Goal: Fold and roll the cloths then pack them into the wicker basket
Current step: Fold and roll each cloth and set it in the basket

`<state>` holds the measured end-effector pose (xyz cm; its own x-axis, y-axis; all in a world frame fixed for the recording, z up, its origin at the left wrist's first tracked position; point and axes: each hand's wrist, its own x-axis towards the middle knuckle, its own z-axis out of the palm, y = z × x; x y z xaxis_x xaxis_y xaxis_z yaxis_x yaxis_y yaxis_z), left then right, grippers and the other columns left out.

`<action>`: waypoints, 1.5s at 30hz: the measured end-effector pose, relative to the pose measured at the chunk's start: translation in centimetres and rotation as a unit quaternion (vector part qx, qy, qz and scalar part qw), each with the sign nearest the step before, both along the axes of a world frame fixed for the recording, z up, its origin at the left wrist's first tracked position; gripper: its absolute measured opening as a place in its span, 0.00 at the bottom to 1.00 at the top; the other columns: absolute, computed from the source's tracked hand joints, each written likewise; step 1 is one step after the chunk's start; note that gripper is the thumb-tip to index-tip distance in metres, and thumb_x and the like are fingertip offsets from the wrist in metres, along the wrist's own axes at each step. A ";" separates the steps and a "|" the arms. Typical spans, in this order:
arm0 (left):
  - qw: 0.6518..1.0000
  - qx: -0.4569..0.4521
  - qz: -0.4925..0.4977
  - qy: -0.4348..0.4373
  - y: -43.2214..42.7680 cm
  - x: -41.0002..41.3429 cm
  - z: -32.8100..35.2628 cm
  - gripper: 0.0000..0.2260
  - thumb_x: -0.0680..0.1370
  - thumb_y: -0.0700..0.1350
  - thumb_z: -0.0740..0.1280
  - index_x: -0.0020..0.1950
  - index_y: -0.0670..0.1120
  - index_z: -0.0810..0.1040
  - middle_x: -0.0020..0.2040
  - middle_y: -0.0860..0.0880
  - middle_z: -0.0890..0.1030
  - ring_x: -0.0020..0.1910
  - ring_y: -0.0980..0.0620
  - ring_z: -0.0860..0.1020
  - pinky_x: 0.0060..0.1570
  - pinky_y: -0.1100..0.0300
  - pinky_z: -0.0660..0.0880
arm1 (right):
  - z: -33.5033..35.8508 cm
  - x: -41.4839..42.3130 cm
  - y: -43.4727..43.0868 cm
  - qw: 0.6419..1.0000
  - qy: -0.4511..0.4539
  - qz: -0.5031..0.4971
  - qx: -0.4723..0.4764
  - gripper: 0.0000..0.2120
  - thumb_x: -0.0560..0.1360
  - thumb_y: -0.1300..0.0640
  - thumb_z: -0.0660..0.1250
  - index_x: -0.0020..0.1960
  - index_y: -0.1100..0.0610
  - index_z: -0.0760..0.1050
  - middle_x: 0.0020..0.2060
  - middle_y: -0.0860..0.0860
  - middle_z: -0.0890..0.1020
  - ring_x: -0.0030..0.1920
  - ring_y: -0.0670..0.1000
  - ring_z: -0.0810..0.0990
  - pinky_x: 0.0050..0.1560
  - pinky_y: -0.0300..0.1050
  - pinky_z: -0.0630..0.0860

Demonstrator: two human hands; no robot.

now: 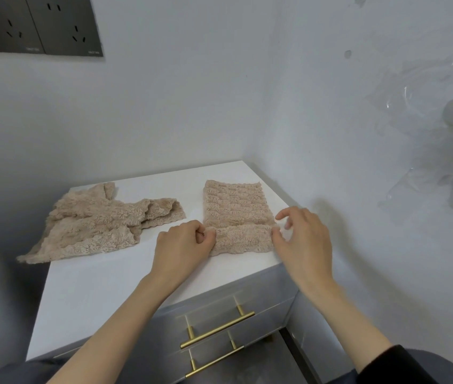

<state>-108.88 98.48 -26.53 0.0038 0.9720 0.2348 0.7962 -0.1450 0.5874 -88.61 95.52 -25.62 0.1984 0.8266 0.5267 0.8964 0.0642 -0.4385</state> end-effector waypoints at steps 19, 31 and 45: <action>0.987 0.144 -0.061 0.047 -0.5 0.1 0.1 0.05 0.78 0.45 0.64 0.52 0.48 0.77 0.49 0.50 0.75 0.51 0.50 0.72 0.46 0.55 0.71 | -1.6 0.9 -1.1 0.961 -0.177 0.177 -0.117 0.22 0.83 0.54 0.52 0.76 0.49 0.58 0.75 0.42 0.60 0.75 0.42 0.55 0.71 0.30 0.42; 0.972 0.071 -0.214 0.068 0.0 -2.5 0.1 0.17 0.77 0.49 0.66 0.66 0.55 0.74 0.61 0.58 0.77 0.62 0.58 0.70 0.62 0.63 0.66 | -0.7 2.6 0.4 0.962 0.007 0.232 -0.142 0.16 0.80 0.63 0.58 0.65 0.51 0.74 0.46 0.39 0.76 0.51 0.40 0.72 0.50 0.29 0.62; 0.992 -0.052 -0.051 -0.098 1.1 -0.5 0.0 0.18 0.76 0.57 0.65 0.31 0.50 0.68 0.25 0.56 0.68 0.26 0.59 0.66 0.29 0.63 0.60 | -0.2 2.3 1.0 0.965 0.211 0.028 -0.153 0.10 0.72 0.43 0.69 0.45 0.48 0.75 0.34 0.46 0.81 0.39 0.45 0.79 0.40 0.41 0.73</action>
